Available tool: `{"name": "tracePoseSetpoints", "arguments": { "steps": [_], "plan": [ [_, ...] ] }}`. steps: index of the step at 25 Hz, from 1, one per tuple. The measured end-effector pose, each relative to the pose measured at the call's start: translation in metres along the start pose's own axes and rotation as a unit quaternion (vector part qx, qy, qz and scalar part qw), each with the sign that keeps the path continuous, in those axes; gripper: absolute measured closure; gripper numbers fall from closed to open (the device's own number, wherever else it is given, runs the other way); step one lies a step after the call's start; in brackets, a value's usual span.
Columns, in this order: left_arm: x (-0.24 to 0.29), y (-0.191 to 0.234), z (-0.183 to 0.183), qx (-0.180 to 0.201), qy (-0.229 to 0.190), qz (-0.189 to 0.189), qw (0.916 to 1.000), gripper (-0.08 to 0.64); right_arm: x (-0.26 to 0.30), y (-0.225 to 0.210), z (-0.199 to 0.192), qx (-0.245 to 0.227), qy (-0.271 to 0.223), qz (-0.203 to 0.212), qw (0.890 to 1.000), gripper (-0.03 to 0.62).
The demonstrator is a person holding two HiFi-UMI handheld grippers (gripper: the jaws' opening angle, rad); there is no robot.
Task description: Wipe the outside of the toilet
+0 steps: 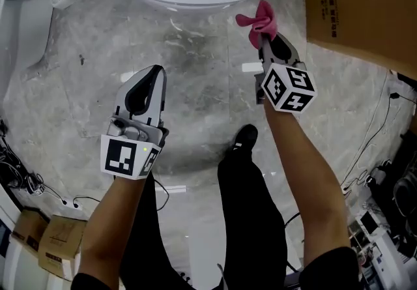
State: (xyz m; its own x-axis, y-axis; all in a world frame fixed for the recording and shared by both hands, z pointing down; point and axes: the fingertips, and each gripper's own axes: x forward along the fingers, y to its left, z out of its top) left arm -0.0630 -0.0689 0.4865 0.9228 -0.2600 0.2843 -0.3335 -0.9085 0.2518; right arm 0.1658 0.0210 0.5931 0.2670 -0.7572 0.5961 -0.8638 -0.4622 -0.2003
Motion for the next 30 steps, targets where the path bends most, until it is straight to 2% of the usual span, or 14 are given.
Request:
{"name": "tracePoseSetpoints", "arguments": {
  "steps": [3,7,11,14,19,24,27,30],
  "plan": [
    [-0.015,0.020,0.008,0.001,0.001,-0.012,0.9999,0.541,-0.021,0.057,-0.030,0.000,0.011,0.022,1.000,0.517],
    [-0.032,0.059,0.015,0.020,0.001,-0.017,0.9996,0.541,-0.017,0.140,-0.061,0.018,0.017,0.059,0.998,0.517],
    [-0.051,0.102,0.012,0.026,0.002,-0.009,0.9996,0.541,0.016,0.209,-0.074,0.040,0.012,0.083,0.996,0.517],
    [-0.065,0.127,0.005,0.031,0.001,-0.006,0.9995,0.541,0.052,0.244,-0.074,0.047,0.002,0.087,0.995,0.517],
    [-0.081,0.162,-0.007,0.040,-0.002,-0.004,0.9992,0.541,0.118,0.273,-0.069,0.049,-0.017,0.071,0.996,0.517],
    [-0.087,0.185,-0.020,0.047,-0.010,-0.008,0.9988,0.541,0.184,0.273,-0.059,0.039,-0.028,0.038,0.998,0.517],
    [-0.089,0.193,-0.031,0.050,-0.009,-0.008,0.9987,0.541,0.217,0.264,-0.056,0.094,-0.032,0.007,0.995,0.517],
    [-0.095,0.195,-0.037,0.047,-0.010,-0.004,0.9989,0.541,0.234,0.256,-0.056,0.179,-0.045,-0.014,0.983,0.517]
  ]
}}
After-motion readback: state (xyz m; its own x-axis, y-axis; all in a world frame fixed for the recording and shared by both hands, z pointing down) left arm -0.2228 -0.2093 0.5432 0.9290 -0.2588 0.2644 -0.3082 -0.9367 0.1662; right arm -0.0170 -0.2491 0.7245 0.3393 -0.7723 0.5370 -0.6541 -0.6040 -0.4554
